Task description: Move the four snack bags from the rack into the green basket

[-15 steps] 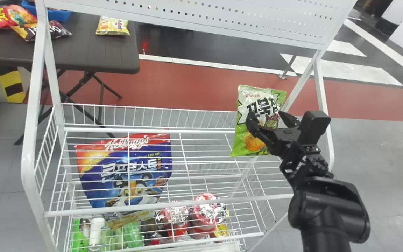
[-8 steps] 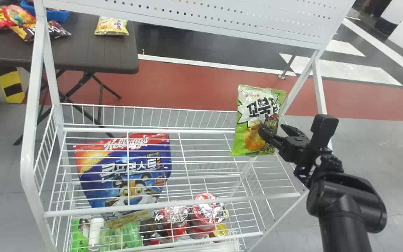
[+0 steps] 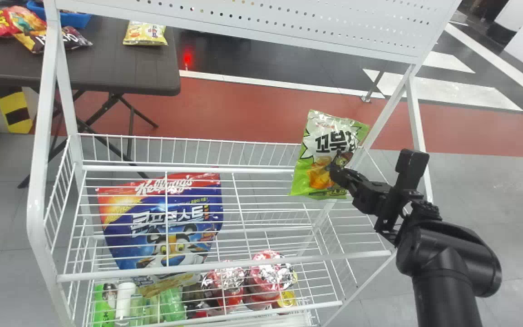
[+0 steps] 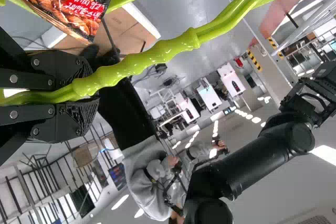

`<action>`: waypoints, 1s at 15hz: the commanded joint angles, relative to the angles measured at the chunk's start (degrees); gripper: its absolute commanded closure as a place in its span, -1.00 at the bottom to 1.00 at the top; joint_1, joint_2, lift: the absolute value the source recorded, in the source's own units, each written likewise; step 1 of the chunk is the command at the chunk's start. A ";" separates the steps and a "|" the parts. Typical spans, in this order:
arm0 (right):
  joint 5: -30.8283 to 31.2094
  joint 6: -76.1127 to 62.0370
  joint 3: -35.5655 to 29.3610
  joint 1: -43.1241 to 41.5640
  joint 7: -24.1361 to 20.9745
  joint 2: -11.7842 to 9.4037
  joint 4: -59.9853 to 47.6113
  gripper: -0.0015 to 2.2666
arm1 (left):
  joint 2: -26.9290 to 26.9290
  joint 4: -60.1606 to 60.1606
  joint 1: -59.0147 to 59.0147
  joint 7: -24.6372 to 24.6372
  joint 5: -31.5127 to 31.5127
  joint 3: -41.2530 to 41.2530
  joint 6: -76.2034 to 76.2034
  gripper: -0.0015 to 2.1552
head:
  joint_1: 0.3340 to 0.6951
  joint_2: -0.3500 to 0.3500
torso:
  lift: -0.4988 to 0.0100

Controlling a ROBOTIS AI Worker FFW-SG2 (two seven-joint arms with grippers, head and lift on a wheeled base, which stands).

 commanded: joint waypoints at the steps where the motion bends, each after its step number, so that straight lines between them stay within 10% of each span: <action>1: -0.71 0.06 -0.20 1.16 0.14 0.09 -1.88 0.94 | -0.09 0.01 -0.01 0.09 0.00 -0.08 -0.15 0.85 | 1.00 -1.00 | 0.96; 15: -14.68 17.28 -0.38 24.01 2.87 6.16 -43.45 0.94 | 0.00 -0.16 -0.01 0.09 -0.09 -0.34 -0.15 0.85 | 1.00 -1.00 | 0.96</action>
